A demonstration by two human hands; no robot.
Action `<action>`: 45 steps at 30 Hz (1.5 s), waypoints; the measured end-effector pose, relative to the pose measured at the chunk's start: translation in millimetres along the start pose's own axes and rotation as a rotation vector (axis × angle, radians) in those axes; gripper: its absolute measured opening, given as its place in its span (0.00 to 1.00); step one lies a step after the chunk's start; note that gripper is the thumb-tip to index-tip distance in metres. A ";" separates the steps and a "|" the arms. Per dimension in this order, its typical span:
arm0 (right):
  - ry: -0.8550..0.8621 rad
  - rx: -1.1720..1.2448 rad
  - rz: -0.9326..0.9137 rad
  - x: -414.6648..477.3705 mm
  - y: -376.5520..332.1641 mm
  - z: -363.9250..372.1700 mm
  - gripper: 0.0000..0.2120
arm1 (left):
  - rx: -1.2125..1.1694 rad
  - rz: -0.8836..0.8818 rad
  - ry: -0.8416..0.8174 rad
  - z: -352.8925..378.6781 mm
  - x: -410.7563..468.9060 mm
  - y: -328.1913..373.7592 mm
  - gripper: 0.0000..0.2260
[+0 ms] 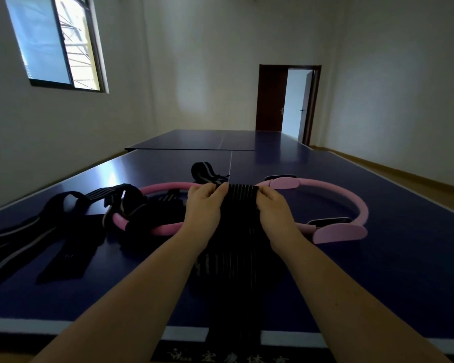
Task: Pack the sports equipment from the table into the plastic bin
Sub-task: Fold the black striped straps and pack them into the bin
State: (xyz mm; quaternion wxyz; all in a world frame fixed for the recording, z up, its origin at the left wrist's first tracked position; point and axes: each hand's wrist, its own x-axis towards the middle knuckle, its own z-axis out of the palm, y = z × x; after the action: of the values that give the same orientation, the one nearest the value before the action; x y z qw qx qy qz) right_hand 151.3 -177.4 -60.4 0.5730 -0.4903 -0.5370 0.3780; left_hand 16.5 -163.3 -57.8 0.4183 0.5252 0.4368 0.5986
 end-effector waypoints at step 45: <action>-0.181 0.438 0.285 -12.0 1.0 8.0 0.12 | 0.141 -0.159 -0.317 -29.2 -9.9 29.0 0.08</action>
State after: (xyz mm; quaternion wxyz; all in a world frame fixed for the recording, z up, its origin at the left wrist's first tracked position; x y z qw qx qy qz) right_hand 141.8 -187.4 -64.8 0.5562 -0.3897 -0.4171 0.6039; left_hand -12.8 -183.1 -34.5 0.4902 0.6048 0.4464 0.4412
